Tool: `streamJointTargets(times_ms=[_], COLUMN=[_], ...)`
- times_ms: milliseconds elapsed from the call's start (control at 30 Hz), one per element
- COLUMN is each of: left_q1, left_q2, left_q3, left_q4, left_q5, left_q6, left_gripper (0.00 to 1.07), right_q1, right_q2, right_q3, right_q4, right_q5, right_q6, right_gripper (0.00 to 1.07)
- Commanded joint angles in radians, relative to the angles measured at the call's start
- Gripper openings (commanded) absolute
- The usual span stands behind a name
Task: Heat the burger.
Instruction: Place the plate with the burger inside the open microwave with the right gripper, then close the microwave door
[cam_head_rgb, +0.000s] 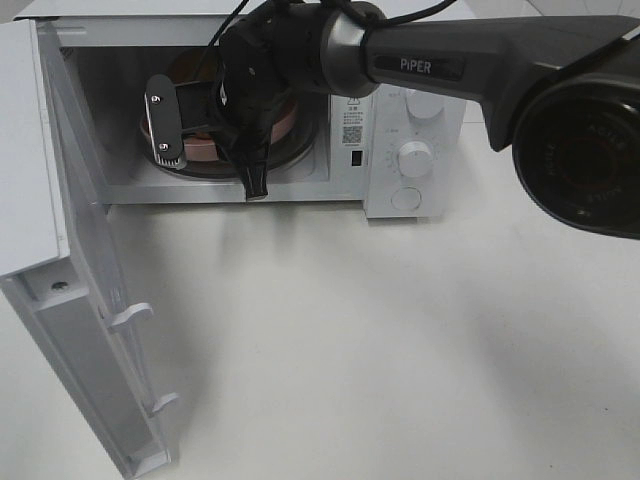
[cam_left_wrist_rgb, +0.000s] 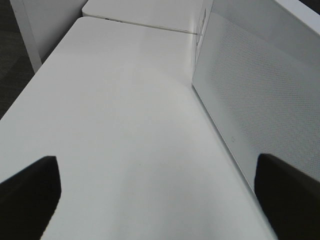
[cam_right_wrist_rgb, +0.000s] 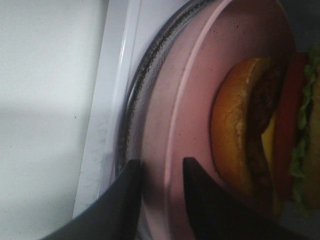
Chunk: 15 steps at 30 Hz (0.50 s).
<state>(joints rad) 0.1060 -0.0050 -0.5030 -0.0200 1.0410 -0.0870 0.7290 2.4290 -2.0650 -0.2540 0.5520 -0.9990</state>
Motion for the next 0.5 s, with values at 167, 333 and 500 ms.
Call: streamJointTargets(times_ms=[167, 333, 500], left_q1=[-0.008, -0.008, -0.008], left_q2=[-0.019, -0.019, -0.019], left_q3=[0.002, 0.002, 0.002], left_q4=[-0.001, -0.001, -0.001], left_q5=[-0.006, -0.006, -0.006], left_q6=[-0.005, -0.005, -0.005], left_gripper=[0.98, 0.98, 0.98], right_q1=[0.003, 0.003, 0.005], right_q2=[-0.015, -0.021, -0.031], right_q3=[-0.006, -0.004, -0.004], right_q4=[0.04, 0.056, 0.08], right_q5=[0.037, 0.084, 0.098], right_q6=[-0.018, -0.054, -0.044], right_gripper=[0.49, 0.49, 0.52])
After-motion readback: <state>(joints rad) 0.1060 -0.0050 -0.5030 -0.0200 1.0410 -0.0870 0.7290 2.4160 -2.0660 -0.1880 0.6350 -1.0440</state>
